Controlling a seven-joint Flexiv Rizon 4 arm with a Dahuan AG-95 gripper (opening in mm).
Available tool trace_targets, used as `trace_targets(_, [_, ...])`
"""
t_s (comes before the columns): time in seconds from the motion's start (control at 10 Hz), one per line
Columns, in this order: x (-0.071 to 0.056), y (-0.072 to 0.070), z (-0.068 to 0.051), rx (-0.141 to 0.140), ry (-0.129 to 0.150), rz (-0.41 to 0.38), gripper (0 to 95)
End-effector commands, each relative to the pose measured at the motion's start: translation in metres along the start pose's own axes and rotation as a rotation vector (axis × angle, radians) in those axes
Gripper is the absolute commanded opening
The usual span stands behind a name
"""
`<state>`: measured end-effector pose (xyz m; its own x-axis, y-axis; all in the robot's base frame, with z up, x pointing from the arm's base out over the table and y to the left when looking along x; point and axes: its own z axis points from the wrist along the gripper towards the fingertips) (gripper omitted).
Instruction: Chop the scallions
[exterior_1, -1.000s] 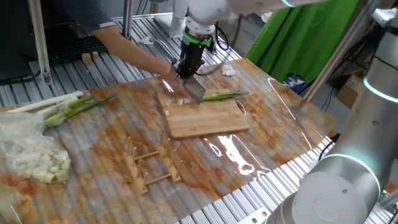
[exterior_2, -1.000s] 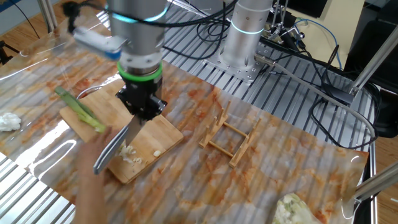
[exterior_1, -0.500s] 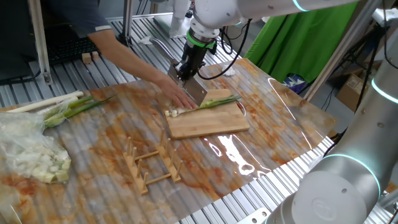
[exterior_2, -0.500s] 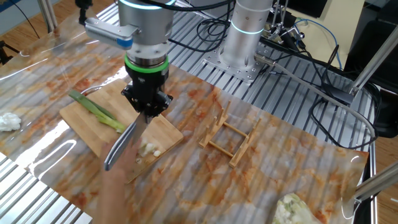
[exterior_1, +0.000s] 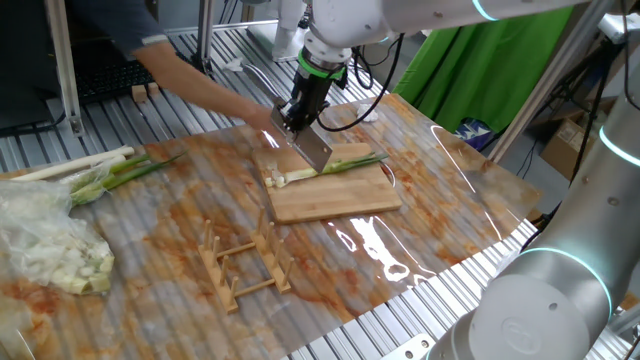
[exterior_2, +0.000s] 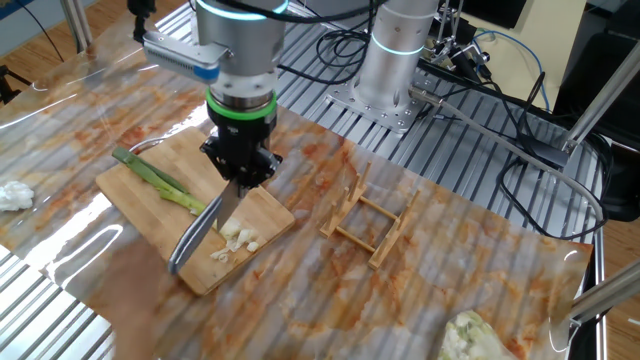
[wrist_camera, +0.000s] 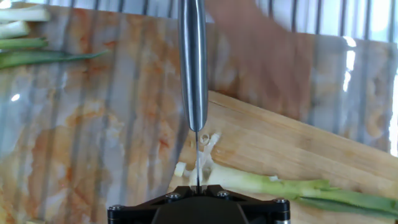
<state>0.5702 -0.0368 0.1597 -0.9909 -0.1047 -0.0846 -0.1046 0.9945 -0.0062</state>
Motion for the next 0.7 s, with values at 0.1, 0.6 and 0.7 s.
trace_targets(0.1, [0.000,-0.002,-0.001,0.070,0.038,0.076,0.0])
trace_targets(0.6, [-0.019,-0.020,0.014,0.019,0.159,0.242,0.0])
trace_targets(0.7, [-0.024,-0.024,0.017,0.008,0.155,0.243,0.0])
